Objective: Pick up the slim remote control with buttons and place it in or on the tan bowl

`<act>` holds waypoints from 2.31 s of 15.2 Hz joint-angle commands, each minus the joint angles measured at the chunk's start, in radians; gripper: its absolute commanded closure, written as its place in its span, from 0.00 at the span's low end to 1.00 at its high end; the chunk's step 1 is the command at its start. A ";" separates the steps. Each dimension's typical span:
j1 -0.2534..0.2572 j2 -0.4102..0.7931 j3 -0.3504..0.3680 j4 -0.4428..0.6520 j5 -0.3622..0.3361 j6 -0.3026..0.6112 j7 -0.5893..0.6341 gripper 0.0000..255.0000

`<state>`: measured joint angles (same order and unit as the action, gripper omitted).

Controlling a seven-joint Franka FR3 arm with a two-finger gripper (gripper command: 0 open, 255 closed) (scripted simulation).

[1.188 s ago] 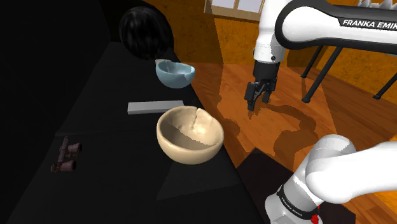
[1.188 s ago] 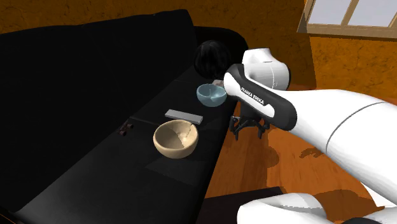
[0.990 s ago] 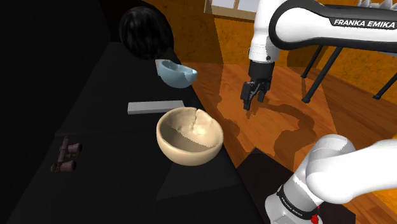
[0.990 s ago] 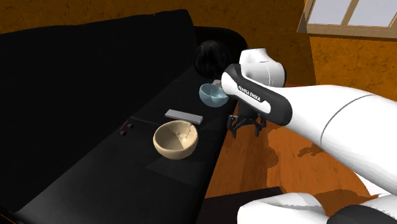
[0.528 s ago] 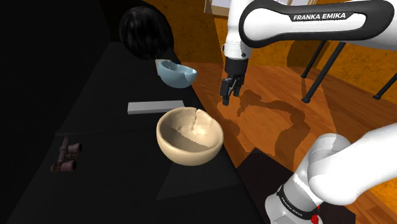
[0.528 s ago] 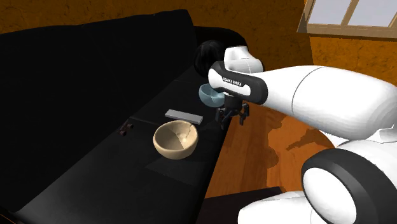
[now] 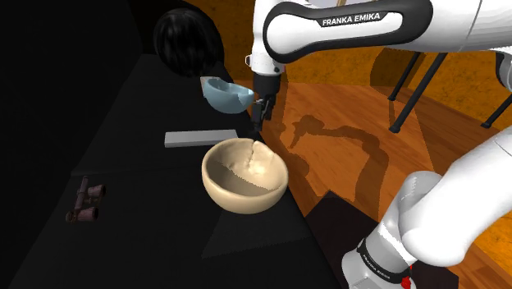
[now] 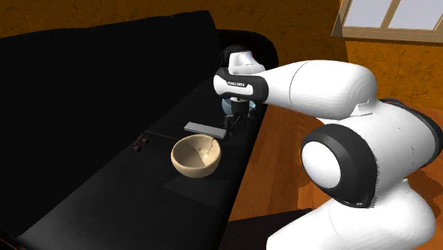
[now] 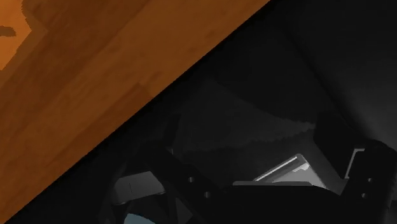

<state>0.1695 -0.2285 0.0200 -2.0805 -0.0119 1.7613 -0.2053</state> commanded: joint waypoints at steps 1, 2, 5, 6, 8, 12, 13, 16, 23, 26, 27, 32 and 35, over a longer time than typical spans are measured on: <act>0.020 0.059 0.015 0.060 0.005 0.011 -0.034 0.00; 0.028 0.089 0.021 0.089 0.006 0.017 -0.053 0.00; 0.052 0.175 0.041 0.178 0.007 0.030 -0.108 0.00; 0.060 0.203 0.049 0.208 0.007 0.033 -0.125 0.00; 0.075 0.258 0.064 0.270 0.006 0.037 -0.160 0.00; 0.108 0.365 0.098 0.399 -0.002 0.037 -0.225 0.00; 0.116 0.392 0.106 0.432 -0.006 0.035 -0.240 0.00; 0.116 0.394 0.107 0.408 -0.006 0.062 -0.241 0.00; 0.116 0.401 0.106 0.343 -0.007 0.134 -0.240 0.00; 0.116 0.401 0.106 0.343 -0.007 0.134 -0.240 0.00; 0.116 0.401 0.106 0.343 -0.007 0.134 -0.240 0.00; 0.116 0.401 0.106 0.343 -0.007 0.134 -0.240 1.00; 0.117 0.402 0.106 0.344 -0.007 0.134 -0.240 1.00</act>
<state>0.2861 0.1723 0.1266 -1.7360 -0.0193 1.8950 -0.4452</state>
